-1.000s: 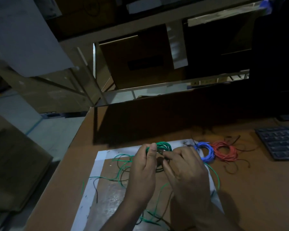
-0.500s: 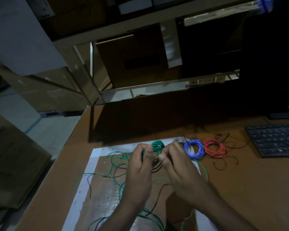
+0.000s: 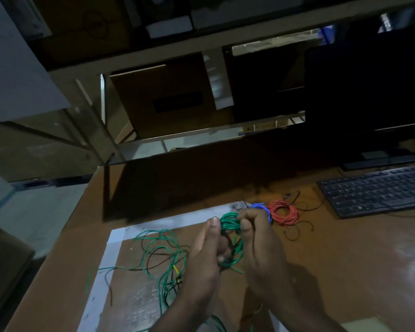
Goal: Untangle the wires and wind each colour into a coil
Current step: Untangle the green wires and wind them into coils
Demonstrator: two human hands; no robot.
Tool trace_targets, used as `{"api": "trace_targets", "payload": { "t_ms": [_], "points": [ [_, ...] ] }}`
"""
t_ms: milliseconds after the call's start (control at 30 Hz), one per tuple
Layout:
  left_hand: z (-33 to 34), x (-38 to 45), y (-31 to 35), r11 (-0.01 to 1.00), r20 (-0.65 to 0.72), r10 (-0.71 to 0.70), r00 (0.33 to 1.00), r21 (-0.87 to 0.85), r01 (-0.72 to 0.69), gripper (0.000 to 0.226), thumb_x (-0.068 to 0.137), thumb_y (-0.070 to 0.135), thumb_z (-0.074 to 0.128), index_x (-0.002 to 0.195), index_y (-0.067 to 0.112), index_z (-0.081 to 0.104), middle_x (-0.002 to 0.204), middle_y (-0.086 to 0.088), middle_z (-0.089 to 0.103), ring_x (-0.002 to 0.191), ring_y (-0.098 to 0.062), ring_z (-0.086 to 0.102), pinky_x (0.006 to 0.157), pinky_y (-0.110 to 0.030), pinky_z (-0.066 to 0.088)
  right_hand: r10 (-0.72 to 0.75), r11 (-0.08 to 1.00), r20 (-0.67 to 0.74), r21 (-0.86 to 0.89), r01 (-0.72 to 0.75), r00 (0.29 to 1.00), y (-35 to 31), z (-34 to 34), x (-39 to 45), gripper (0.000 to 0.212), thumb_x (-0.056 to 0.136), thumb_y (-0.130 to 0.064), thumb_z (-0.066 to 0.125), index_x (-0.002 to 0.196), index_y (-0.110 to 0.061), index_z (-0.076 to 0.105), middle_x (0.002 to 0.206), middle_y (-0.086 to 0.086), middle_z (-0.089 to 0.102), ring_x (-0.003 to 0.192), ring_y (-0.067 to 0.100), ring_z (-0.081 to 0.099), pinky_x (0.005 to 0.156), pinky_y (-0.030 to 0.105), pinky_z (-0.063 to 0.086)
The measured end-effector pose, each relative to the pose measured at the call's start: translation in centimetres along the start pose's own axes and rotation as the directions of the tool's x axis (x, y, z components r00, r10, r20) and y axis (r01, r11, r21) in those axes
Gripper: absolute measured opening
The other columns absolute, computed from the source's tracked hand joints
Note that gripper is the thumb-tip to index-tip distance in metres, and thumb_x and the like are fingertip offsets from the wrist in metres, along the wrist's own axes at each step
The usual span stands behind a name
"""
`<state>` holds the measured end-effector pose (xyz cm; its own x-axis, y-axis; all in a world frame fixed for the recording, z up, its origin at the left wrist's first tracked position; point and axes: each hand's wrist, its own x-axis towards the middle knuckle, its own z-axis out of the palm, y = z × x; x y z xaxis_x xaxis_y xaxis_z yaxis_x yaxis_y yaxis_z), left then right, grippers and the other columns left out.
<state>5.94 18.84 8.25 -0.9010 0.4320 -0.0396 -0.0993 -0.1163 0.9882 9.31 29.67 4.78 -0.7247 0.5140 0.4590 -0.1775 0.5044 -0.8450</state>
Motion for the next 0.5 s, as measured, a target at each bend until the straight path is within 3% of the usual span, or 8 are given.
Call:
{"api": "trace_targets", "payload": {
  "t_ms": [133,233,300,400,433,500],
  "points": [
    [0.2,-0.9,-0.1,1.0,0.008,0.006,1.0,-0.024,-0.006,0.039,0.106,0.041,0.039,0.074,0.029,0.058,0.06,0.009,0.032,0.053,-0.005,0.031,0.048,-0.014,0.033,0.042,0.999,-0.086,0.015,-0.041,0.995,-0.6,0.1,-0.7,0.028,0.101,-0.052,0.03,0.111,-0.035,0.051,0.094,-0.02,0.061,0.085,0.003,0.062,0.066,0.021,0.048],
    [-0.2,-1.4,-0.7,1.0,-0.019,0.016,1.0,-0.001,-0.016,0.039,0.105,0.045,0.038,0.085,0.017,0.057,0.06,0.009,0.036,0.054,-0.005,0.035,0.051,-0.015,0.036,0.01,0.992,-0.071,-0.128,-0.019,0.997,-1.2,0.5,-1.1,0.039,0.103,-0.048,0.027,0.11,-0.027,0.059,0.093,-0.02,0.061,0.09,-0.004,0.058,0.07,0.01,0.043],
    [-0.3,-1.6,-1.2,1.0,-0.027,0.016,1.0,0.006,-0.015,0.043,0.102,0.051,0.038,0.094,0.014,0.059,0.062,0.008,0.038,0.058,-0.006,0.038,0.056,-0.02,0.038,0.015,0.986,-0.08,-0.162,-0.028,0.997,-1.6,0.8,-1.5,0.04,0.105,-0.046,0.025,0.1,-0.026,0.059,0.082,-0.016,0.057,0.082,-0.001,0.055,0.066,0.011,0.04],
    [-0.3,-1.6,-2.1,0.984,-0.035,0.164,0.986,0.082,-0.161,0.039,0.1,0.051,0.038,0.093,0.017,0.054,0.066,0.01,0.052,0.061,-0.004,0.05,0.059,-0.019,0.043,0.247,0.967,-0.044,0.073,-0.244,0.968,-3.1,0.9,-1.6,0.046,0.106,-0.052,0.028,0.089,-0.018,0.055,0.072,0.002,0.056,0.066,0.011,0.054,0.062,0.031,0.044],
    [-0.4,-1.5,-2.3,0.96,-0.03,0.245,0.969,0.146,-0.239,0.037,0.104,0.048,0.036,0.093,0.018,0.053,0.07,0.012,0.057,0.064,-0.001,0.053,0.06,-0.017,0.045,0.35,0.918,-0.001,0.199,-0.343,0.937,-3.6,0.8,-1.6,0.046,0.103,-0.051,0.031,0.09,-0.014,0.056,0.075,0.006,0.058,0.068,0.013,0.057,0.063,0.032,0.046],
    [-0.9,-1.3,-2.7,0.897,0.0,0.376,0.927,0.249,-0.364,0.031,0.11,0.041,0.034,0.094,0.021,0.051,0.072,0.018,0.059,0.065,0.0,0.054,0.06,-0.013,0.043,0.472,0.805,0.082,0.366,-0.468,0.878,-4.4,0.7,-2.0,0.041,0.104,-0.043,0.035,0.096,-0.011,0.06,0.076,-0.001,0.063,0.07,0.005,0.061,0.064,0.021,0.049]
  ]
}}
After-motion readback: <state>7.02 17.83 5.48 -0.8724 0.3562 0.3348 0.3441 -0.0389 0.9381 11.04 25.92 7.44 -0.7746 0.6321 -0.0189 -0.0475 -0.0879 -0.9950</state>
